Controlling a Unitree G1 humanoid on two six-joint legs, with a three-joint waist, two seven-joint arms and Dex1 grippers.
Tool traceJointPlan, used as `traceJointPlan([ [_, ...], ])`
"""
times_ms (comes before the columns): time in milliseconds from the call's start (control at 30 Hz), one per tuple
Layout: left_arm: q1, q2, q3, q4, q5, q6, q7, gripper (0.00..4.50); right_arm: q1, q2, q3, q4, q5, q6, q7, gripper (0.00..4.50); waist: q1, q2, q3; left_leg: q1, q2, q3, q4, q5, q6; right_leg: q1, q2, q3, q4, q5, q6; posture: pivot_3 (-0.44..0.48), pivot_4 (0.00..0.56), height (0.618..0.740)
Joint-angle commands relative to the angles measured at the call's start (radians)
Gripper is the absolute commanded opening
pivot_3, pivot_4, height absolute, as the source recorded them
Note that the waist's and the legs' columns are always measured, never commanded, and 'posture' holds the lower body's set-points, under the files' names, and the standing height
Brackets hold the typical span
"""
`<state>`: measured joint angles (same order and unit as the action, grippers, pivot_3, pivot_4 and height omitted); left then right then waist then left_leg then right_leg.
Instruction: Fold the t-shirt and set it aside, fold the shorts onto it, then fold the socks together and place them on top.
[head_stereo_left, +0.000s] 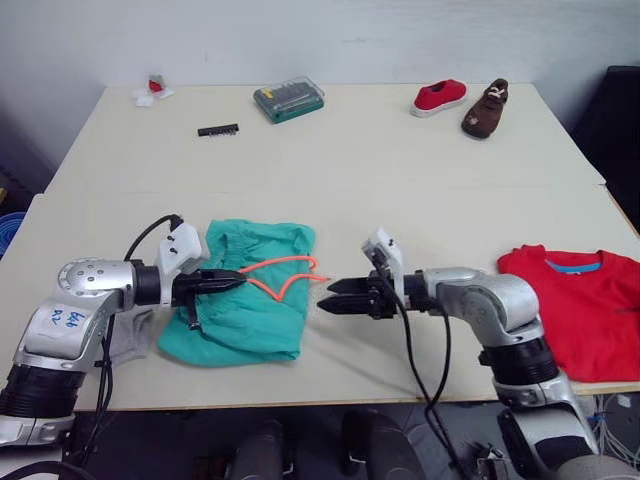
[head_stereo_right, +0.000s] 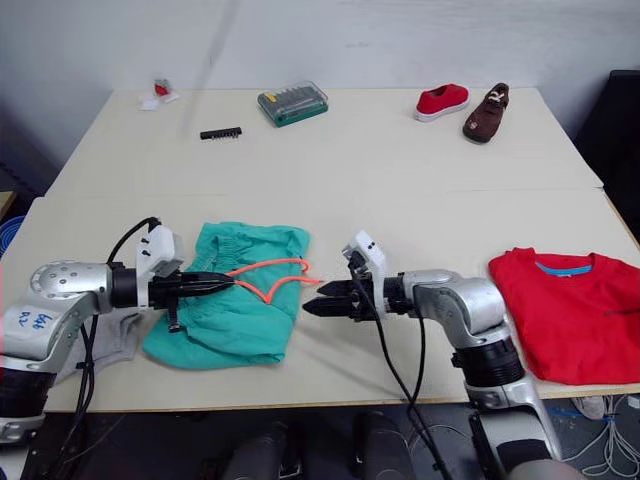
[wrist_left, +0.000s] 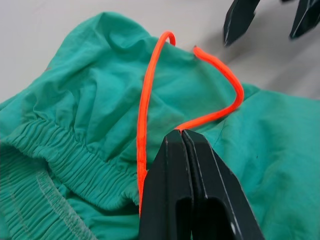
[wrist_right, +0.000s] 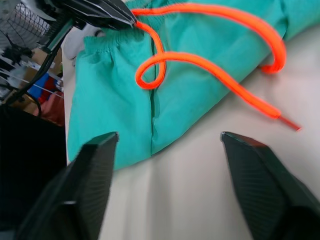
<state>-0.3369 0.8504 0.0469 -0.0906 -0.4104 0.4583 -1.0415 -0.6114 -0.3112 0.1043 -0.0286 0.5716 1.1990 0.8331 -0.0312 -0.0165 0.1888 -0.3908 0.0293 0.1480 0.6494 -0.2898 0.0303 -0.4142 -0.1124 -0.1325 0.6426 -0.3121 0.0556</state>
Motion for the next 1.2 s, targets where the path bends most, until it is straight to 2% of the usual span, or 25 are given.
traceJointPlan([
  [33,0.003,0.004,0.059,-0.037,-0.04,-0.012,-0.02,0.0,-0.045,0.067,-0.043,0.072,0.033,0.06,-0.063,4.45,0.0,0.0,0.0,0.0,0.0,0.0,0.0,0.0,0.0,0.0,0.0,0.0,0.0,0.0,0.0,0.0,0.15,0.74],
  [100,0.007,0.01,0.084,-0.05,-0.071,0.012,-0.027,0.0,-0.07,0.127,-0.035,0.162,0.014,0.047,-0.098,4.45,0.0,0.0,0.0,0.0,0.0,0.0,0.0,0.0,0.0,0.0,0.0,0.0,0.0,0.0,0.0,0.0,0.15,0.74],
  [200,0.006,0.031,0.128,-0.071,-0.141,0.094,-0.047,0.65,-0.123,0.243,-0.047,0.299,0.003,0.02,-0.146,4.5,-0.021,-0.002,-0.001,0.001,0.0,0.001,0.0,0.0,0.0,0.0,0.0,0.0,0.001,0.0,0.0,0.0,0.15,0.74],
  [367,0.015,0.075,0.183,-0.087,-0.175,0.127,-0.071,2.18,-0.18,0.334,-0.05,0.442,-0.024,-0.043,-0.17,4.5,-0.034,-0.002,-0.001,0.003,0.0,0.001,-0.002,0.002,-0.003,0.0,0.001,0.001,0.003,-0.001,-0.001,0.0,0.15,0.74],
  [533,0.039,0.135,0.284,-0.127,-0.279,0.202,-0.127,3.79,-0.209,0.36,-0.041,0.53,-0.047,-0.105,-0.163,4.5,-0.05,-0.002,-0.001,0.003,0.001,0.001,-0.002,0.002,-0.003,0.001,0.001,0.001,0.003,-0.001,-0.001,0.0,0.15,0.74],
  [600,0.06,0.152,0.307,-0.142,-0.284,0.193,-0.143,4.39,-0.21,0.357,-0.032,0.54,-0.053,-0.118,-0.157,4.12,-0.052,-0.002,-0.001,0.004,0.001,0.0,-0.002,0.002,-0.003,0.001,0.001,0.001,0.003,-0.001,-0.001,0.0,0.15,0.74],
  [633,0.069,0.158,0.314,-0.146,-0.282,0.187,-0.149,4.5,-0.208,0.354,-0.026,0.541,-0.055,-0.123,-0.152,3.87,-0.052,-0.002,-0.001,0.004,0.001,0.0,-0.003,0.002,-0.004,0.001,0.001,0.001,0.003,-0.001,-0.001,0.0,0.15,0.74],
  [867,0.061,0.159,0.303,-0.128,-0.253,0.143,-0.148,4.5,-0.2,0.342,0.015,0.504,-0.056,-0.167,-0.06,1.41,-0.053,-0.002,-0.001,0.003,0.001,0.0,-0.003,0.001,-0.004,0.001,0.001,0.001,0.002,-0.001,-0.002,0.0,0.15,0.74],
  [1000,0.073,0.15,0.259,-0.111,-0.164,0.029,-0.149,4.5,-0.197,0.317,0.036,0.452,-0.059,-0.171,-0.031,0.1,-0.052,-0.002,-0.001,0.004,0.001,0.0,-0.004,0.001,-0.005,0.001,0.001,0.001,0.002,-0.001,-0.002,0.0,0.15,0.74],
  [1133,0.048,0.115,0.239,-0.136,-0.211,0.052,-0.142,4.5,-0.172,0.2,0.086,0.297,-0.076,-0.168,0.006,0.02,-0.041,-0.001,-0.001,0.003,0.0,0.0,-0.004,0.001,-0.005,0.0,0.0,0.001,0.002,-0.001,-0.002,0.0,0.15,0.74],
  [1200,0.018,0.09,0.217,-0.155,-0.24,0.078,-0.133,4.5,-0.142,0.081,0.086,0.146,-0.046,-0.115,0.037,0.02,-0.019,-0.001,0.0,0.001,0.0,-0.001,-0.003,0.0,-0.004,-0.001,0.0,0.002,0.001,-0.001,-0.002,0.0,0.15,0.74],
])
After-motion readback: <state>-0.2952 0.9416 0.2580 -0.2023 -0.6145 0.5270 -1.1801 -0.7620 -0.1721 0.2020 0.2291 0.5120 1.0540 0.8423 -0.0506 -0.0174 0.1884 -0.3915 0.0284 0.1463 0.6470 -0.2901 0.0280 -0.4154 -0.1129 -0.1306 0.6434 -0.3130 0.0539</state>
